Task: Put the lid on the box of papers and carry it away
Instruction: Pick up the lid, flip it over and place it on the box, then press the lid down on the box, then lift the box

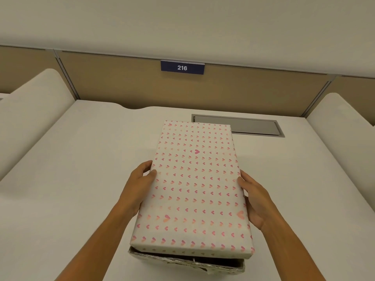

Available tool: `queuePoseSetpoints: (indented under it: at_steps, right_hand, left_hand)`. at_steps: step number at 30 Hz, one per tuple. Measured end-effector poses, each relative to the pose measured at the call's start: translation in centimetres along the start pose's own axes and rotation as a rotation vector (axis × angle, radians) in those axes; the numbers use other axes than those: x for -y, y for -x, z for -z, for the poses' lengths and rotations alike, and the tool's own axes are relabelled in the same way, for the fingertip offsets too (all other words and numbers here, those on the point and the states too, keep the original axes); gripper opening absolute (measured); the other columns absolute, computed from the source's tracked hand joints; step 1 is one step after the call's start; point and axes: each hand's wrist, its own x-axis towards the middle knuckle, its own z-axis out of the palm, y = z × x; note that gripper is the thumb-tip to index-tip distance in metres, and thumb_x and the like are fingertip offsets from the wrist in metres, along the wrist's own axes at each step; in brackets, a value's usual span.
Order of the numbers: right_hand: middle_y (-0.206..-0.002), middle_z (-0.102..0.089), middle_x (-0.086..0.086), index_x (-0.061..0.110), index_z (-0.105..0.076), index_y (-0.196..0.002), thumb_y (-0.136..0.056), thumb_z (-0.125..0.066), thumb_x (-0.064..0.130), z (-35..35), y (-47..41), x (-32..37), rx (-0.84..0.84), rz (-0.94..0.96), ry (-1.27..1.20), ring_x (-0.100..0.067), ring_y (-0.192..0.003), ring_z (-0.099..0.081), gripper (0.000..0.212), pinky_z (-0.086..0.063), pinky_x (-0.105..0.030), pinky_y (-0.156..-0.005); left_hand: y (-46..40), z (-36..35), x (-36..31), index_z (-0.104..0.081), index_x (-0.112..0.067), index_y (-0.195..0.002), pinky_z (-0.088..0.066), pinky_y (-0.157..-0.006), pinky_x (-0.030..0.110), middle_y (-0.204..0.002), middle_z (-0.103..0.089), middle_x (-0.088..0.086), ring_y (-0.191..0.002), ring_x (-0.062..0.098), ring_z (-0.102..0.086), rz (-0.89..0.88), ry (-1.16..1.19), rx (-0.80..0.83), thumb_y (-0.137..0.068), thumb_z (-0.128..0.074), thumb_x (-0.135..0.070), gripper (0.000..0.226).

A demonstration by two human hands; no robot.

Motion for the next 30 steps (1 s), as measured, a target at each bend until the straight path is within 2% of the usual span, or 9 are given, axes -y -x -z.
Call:
queuePoseSetpoints:
  at_steps: [6, 9, 14, 17, 20, 22, 25, 28, 30]
  right_hand:
    - [-0.097, -0.081, 0.011, 0.031, -0.068, -0.111, -0.105, -0.049, 0.03, 0.2, 0.5, -0.7, -0.008, 0.026, -0.003, -0.022, -0.101, -0.073, 0.02, -0.061, -0.037, -0.069]
    - [-0.095, -0.081, 0.013, 0.032, -0.067, -0.113, -0.105, -0.05, 0.033, 0.1, 0.5, -0.6, -0.016, 0.059, 0.027, -0.02, -0.098, -0.074, 0.019, -0.061, -0.036, -0.069]
    - [-0.103, -0.08, 0.01, 0.03, -0.068, -0.12, -0.103, -0.056, 0.031, 0.1, 0.5, -0.6, -0.063, 0.059, 0.023, -0.024, -0.106, -0.07, 0.021, -0.06, -0.049, -0.084]
    - [-0.094, -0.081, 0.011, 0.028, -0.072, -0.109, -0.102, -0.058, 0.029, 0.4, 0.6, -0.5, -0.077, 0.039, 0.006, -0.027, -0.105, -0.069, 0.015, -0.057, -0.044, -0.073]
    - [-0.1, -0.081, 0.006, 0.026, -0.073, -0.11, -0.1, -0.061, 0.03, 0.7, 1.2, -0.6, -0.049, 0.031, 0.004, -0.028, -0.106, -0.07, 0.017, -0.058, -0.049, -0.078]
    - [-0.103, -0.081, 0.005, 0.026, -0.073, -0.111, -0.099, -0.061, 0.032, 1.0, 1.9, -1.1, -0.026, 0.044, 0.026, -0.026, -0.106, -0.072, 0.018, -0.059, -0.048, -0.078]
    - [-0.104, -0.08, 0.006, 0.026, -0.071, -0.112, -0.099, -0.061, 0.032, 1.7, 3.2, -2.2, -0.002, 0.044, 0.072, -0.023, -0.104, -0.074, 0.018, -0.061, -0.043, -0.076]
    - [-0.1, -0.08, 0.01, 0.027, -0.068, -0.114, -0.098, -0.062, 0.034, 1.9, 4.5, -3.2, 0.037, 0.002, 0.111, -0.018, -0.1, -0.074, 0.019, -0.061, -0.036, -0.069]
    - [-0.1, -0.08, 0.011, 0.029, -0.065, -0.114, -0.097, -0.063, 0.034, 1.8, 5.2, -3.8, 0.043, -0.025, 0.106, -0.017, -0.101, -0.072, 0.018, -0.061, -0.035, -0.066]
  left_hand:
    - [0.2, 0.0, -0.3, -0.049, -0.035, -0.132, -0.057, -0.067, 0.03, -0.122, -0.056, -0.013, -0.093, 0.011, -0.065, -0.052, -0.073, 0.018, -0.098, -0.051, -0.036, 0.034]
    - [0.0, -0.1, -0.6, -0.05, -0.04, -0.126, -0.056, -0.063, 0.029, -0.113, -0.059, -0.018, -0.091, 0.012, -0.067, -0.029, -0.046, 0.039, -0.096, -0.054, -0.037, 0.03]
    - [-0.5, 0.2, -1.0, -0.053, -0.042, -0.121, -0.058, -0.064, 0.032, -0.111, -0.062, -0.019, -0.093, 0.016, -0.069, 0.027, 0.012, 0.07, -0.096, -0.056, -0.032, 0.027]
    - [-0.6, 0.2, -1.0, -0.053, -0.039, -0.12, -0.056, -0.063, 0.03, -0.112, -0.061, -0.014, -0.09, 0.014, -0.066, 0.057, -0.009, 0.064, -0.097, -0.056, -0.03, 0.025]
    - [-0.3, 0.5, -0.5, -0.059, -0.029, -0.117, -0.056, -0.067, 0.031, -0.109, -0.068, -0.009, -0.091, 0.016, -0.069, 0.057, -0.012, 0.036, -0.098, -0.054, -0.029, 0.02]
    - [0.5, 0.9, 0.0, -0.06, -0.027, -0.118, -0.057, -0.07, 0.033, -0.106, -0.07, -0.008, -0.091, 0.018, -0.07, 0.05, -0.033, 0.031, -0.097, -0.055, -0.032, 0.022]
    - [2.3, 1.7, 1.2, -0.063, -0.029, -0.108, -0.059, -0.08, 0.045, -0.106, -0.072, -0.004, -0.09, 0.023, -0.072, 0.07, -0.068, 0.064, -0.094, -0.056, -0.042, 0.021]
    - [4.7, 2.3, 2.4, -0.065, -0.03, -0.104, -0.061, -0.071, 0.04, -0.093, -0.077, -0.005, -0.08, 0.022, -0.076, 0.112, -0.044, 0.07, -0.089, -0.056, -0.054, 0.029]
    - [6.0, 2.4, 3.0, -0.066, -0.031, -0.106, -0.059, -0.068, 0.035, -0.091, -0.078, -0.007, -0.082, 0.02, -0.075, 0.125, -0.005, 0.059, -0.087, -0.056, -0.055, 0.032]
